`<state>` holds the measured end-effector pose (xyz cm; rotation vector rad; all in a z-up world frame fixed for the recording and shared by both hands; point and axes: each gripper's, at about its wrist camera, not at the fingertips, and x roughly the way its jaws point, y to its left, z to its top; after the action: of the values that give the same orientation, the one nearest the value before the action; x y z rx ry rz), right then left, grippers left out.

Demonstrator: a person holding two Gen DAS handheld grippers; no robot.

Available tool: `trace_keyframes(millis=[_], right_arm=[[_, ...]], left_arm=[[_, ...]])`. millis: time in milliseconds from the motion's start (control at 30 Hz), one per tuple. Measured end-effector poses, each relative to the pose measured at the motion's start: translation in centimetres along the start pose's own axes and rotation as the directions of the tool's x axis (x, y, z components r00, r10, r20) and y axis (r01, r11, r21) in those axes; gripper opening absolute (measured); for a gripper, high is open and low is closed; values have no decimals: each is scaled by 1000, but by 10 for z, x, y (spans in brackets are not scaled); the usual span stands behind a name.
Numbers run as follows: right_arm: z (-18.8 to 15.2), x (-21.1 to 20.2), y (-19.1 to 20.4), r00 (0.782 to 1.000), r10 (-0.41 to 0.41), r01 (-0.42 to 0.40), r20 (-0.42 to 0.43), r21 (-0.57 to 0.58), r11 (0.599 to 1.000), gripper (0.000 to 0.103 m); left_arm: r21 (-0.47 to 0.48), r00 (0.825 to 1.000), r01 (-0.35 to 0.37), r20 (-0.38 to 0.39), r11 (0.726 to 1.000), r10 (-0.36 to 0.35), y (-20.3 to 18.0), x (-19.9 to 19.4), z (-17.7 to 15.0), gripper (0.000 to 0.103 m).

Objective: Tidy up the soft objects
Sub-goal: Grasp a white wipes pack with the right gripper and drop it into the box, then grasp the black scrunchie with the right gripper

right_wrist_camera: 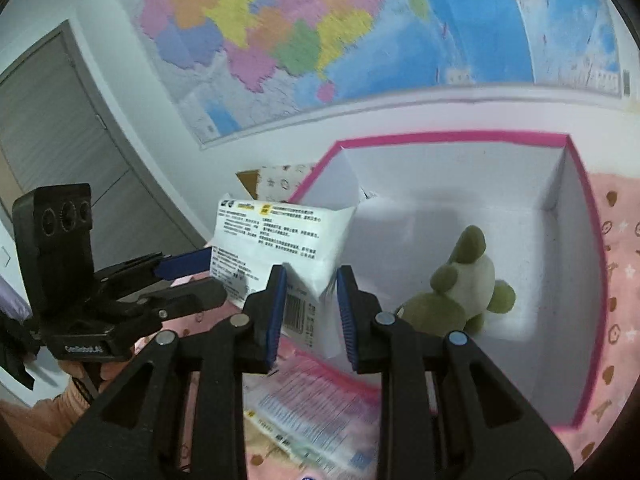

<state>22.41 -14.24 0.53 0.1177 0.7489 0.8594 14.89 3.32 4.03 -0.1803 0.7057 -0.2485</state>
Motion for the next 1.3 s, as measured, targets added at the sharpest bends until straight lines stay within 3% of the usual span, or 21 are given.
trace_keyframes(millis=[133,200,300,433,733,1033,1300], right_arm=[[2,17,-12,997,-62,64,-48,33,997,41],[3,20,-15,995,-85,88,-60,47,995,53],[1,11,-16,995,-95,96,-42,44,994,54],[-6,-20,-8,997,-79,78,16,7,997,54],[-50,-95,-2,990,-90,95,106,-52,994,54],[-102,-105,-56,979,-200,197,28,99,975,55],[-119,-96,-82,977,-213,213,-17,154,965,65]], left_arm=[[-32,999,-19,-28,999,18,10,15,1,60],[-49,999,-48,-19,998,47,13,17,2,60],[-74,999,-55,-2,996,55,17,14,0,60],[-37,997,-65,42,997,67,7,0,-7,62],[65,990,122,69,990,-126,-39,-26,-35,68],[77,970,238,-68,968,-233,-81,5,-67,68],[60,948,289,-154,955,-277,-101,34,-79,68]])
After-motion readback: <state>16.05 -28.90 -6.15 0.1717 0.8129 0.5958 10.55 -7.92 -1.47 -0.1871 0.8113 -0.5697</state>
